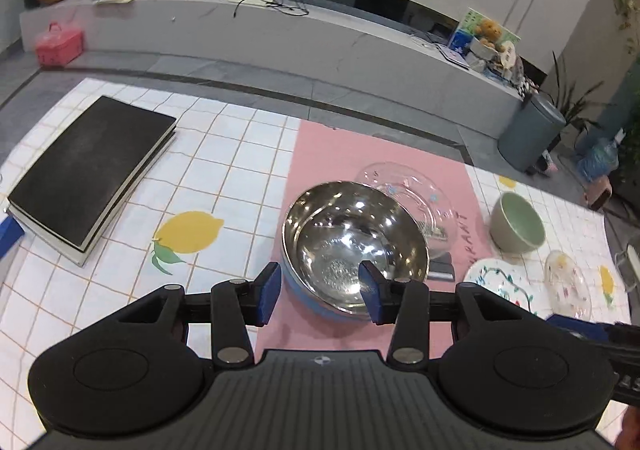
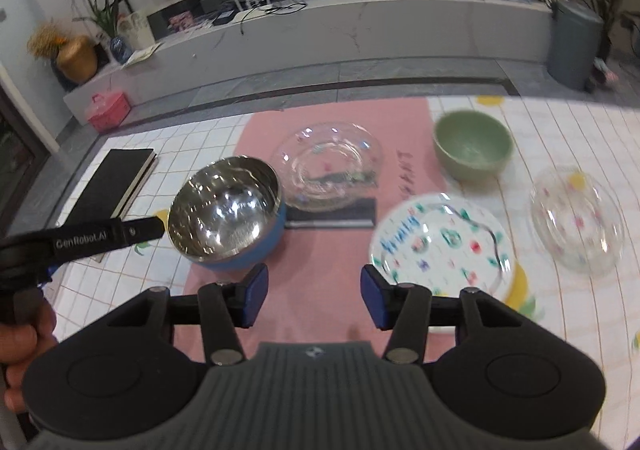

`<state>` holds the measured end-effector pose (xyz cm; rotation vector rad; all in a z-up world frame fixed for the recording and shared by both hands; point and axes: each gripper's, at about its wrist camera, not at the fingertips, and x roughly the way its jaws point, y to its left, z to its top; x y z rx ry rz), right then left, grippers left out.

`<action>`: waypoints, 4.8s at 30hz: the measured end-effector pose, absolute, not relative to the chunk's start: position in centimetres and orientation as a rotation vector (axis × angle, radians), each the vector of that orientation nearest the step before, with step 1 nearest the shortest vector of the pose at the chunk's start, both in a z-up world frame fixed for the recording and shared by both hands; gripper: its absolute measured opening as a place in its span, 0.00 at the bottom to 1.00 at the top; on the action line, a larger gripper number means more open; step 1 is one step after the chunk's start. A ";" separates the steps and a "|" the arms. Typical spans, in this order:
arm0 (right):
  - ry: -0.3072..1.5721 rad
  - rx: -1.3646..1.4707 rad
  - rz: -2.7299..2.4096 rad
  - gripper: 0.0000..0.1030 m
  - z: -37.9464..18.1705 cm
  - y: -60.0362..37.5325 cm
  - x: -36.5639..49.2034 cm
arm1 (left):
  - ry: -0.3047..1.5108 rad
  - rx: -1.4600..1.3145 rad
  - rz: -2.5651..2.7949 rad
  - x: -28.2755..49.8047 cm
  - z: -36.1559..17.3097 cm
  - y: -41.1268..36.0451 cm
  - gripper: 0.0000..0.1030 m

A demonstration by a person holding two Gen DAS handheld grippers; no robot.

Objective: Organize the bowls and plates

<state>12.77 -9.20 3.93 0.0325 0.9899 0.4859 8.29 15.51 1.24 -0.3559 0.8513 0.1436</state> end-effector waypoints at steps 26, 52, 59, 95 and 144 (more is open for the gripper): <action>1.178 0.081 0.380 0.57 -3.0 -1.0 20.6 | 0.901 -0.484 0.198 10.7 -2.8 18.2 0.51; 1.231 0.124 0.415 0.35 -5.4 0.5 21.6 | 0.975 -0.519 0.167 12.5 -6.1 16.9 0.52; 1.241 0.145 0.424 0.27 -5.4 0.3 21.4 | 0.988 -0.531 0.158 12.4 -6.4 16.7 0.32; 1.191 0.274 0.409 0.17 -1.4 -4.0 18.8 | 0.953 -0.510 0.115 10.5 -2.3 15.6 0.25; 1.039 0.525 0.271 0.18 2.1 -23.2 2.3 | 0.896 -0.194 -0.235 0.5 1.6 1.0 0.27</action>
